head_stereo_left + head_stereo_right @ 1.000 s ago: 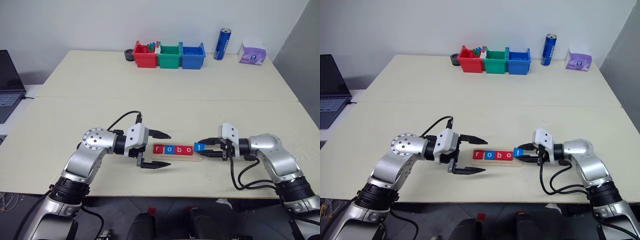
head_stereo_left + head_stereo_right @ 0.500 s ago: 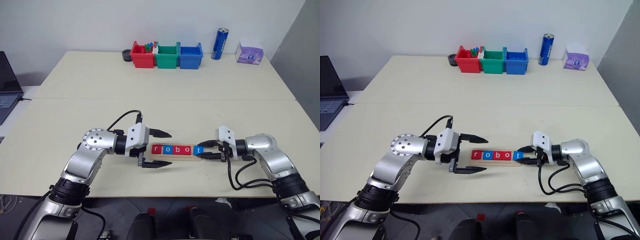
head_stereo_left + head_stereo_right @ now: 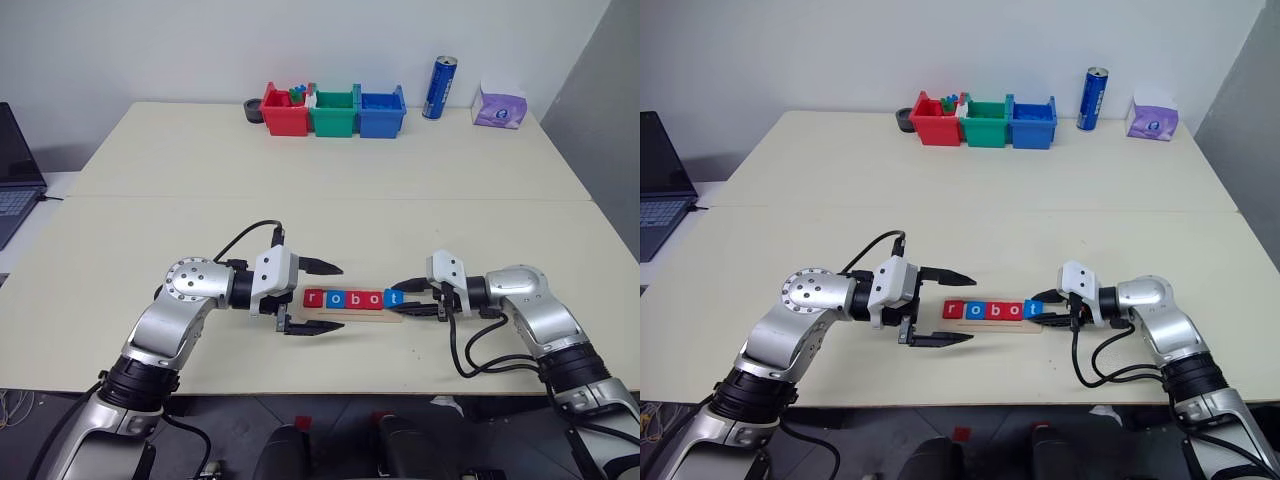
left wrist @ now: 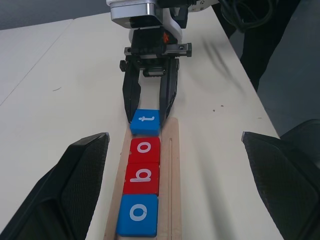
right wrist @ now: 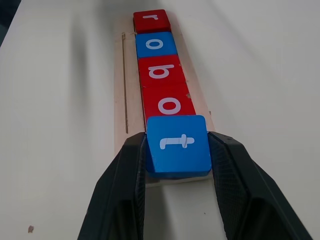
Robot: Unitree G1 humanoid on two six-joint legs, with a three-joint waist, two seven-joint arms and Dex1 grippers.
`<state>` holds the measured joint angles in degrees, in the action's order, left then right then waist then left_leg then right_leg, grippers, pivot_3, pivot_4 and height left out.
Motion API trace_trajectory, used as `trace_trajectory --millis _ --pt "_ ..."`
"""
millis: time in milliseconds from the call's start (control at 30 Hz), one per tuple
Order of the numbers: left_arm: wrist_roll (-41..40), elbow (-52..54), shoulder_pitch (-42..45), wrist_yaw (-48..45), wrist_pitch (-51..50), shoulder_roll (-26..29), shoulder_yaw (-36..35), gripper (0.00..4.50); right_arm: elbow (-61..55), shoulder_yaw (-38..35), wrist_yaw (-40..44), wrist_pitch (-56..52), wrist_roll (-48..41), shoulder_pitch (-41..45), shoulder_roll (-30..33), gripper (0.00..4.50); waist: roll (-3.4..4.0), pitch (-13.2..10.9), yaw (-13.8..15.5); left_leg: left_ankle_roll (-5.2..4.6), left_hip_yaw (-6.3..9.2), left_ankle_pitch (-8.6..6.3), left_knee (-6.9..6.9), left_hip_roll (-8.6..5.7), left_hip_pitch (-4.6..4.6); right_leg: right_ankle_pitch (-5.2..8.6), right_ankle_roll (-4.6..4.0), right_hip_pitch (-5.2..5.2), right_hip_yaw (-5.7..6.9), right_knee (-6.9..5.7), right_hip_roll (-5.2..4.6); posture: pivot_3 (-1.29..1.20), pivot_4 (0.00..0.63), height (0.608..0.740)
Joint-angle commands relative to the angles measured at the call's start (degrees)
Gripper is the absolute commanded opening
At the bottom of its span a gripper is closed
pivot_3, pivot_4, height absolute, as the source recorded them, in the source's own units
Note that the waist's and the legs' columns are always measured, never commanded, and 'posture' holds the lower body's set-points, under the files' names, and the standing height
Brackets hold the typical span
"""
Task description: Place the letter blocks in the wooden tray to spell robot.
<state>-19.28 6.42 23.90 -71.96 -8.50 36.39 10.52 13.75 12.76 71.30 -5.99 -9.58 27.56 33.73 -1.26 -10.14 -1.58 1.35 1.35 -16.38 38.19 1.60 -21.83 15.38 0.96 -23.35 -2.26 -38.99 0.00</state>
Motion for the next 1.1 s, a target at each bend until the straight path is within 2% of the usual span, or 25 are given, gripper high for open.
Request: trace_trajectory --millis 33,133,400,433,733,833,1033,1100 --pt "-0.93 1.97 0.31 0.12 0.04 0.41 -1.28 4.50 -0.74 0.03 1.11 1.11 0.08 0.87 0.37 1.46 0.00 0.00 0.00 0.00 -0.01 0.00 0.00 0.00 0.00 0.00 0.00 0.00 0.00 0.00 0.00 0.00 0.150 0.740" --pt "-0.76 1.83 0.32 0.28 0.17 0.26 -1.17 4.50 -0.58 -0.02 1.20 1.06 0.18 0.95 0.27 1.46 0.00 0.00 0.00 0.00 0.00 0.00 0.00 0.00 0.00 0.00 0.00 0.00 0.00 0.00 0.00 0.00 0.150 0.740" --pt "-0.56 1.67 0.56 0.65 0.33 -0.37 -0.75 4.50 -0.89 -0.37 0.82 1.00 0.27 0.88 0.44 4.33 0.00 0.00 0.00 0.00 0.00 0.00 0.00 0.00 0.00 0.00 0.00 0.00 0.00 0.00 0.00 0.00 0.150 0.740" --pt "-0.56 1.77 0.48 0.69 0.32 -0.41 -0.71 4.50 -0.98 -0.64 0.55 0.95 0.17 0.85 0.47 4.46 0.00 0.00 0.00 0.00 0.00 0.00 0.00 0.00 0.00 0.00 0.00 0.00 0.00 0.00 0.00 0.00 0.150 0.740" --pt "-0.57 1.59 0.42 0.19 0.60 -0.40 -0.54 4.50 -4.60 -5.39 -0.75 -3.29 -3.74 -0.84 2.64 4.46 0.00 0.00 0.01 0.00 0.01 0.00 0.00 0.00 -0.01 0.00 0.00 0.00 0.00 0.00 -0.01 0.00 0.150 0.740" --pt "-0.49 1.20 0.82 -0.06 0.73 -0.49 -0.46 4.50 -5.57 -6.23 -0.70 -4.01 -4.66 -2.05 3.08 3.84 0.00 0.00 0.01 0.00 0.01 0.00 0.00 0.00 -0.01 0.00 0.00 0.00 0.01 0.00 -0.01 0.00 0.150 0.740" --pt "-0.38 0.74 1.45 -0.44 0.84 -0.60 -0.36 4.50 -5.92 -5.49 -1.11 -1.44 -2.92 -4.54 3.23 1.71 0.00 0.00 -0.03 0.00 0.00 0.00 0.00 -0.01 0.00 0.00 0.00 0.00 0.00 -0.01 0.00 0.00 0.150 0.740" --pt "-0.33 0.64 1.64 -0.52 0.86 -0.59 -0.35 4.50 -5.55 -4.85 -1.85 -0.33 -1.86 -5.22 2.85 1.24 0.00 0.00 -0.07 0.00 -0.02 0.00 0.00 -0.01 0.01 0.00 0.00 0.00 -0.01 -0.01 0.00 0.00 0.150 0.740"
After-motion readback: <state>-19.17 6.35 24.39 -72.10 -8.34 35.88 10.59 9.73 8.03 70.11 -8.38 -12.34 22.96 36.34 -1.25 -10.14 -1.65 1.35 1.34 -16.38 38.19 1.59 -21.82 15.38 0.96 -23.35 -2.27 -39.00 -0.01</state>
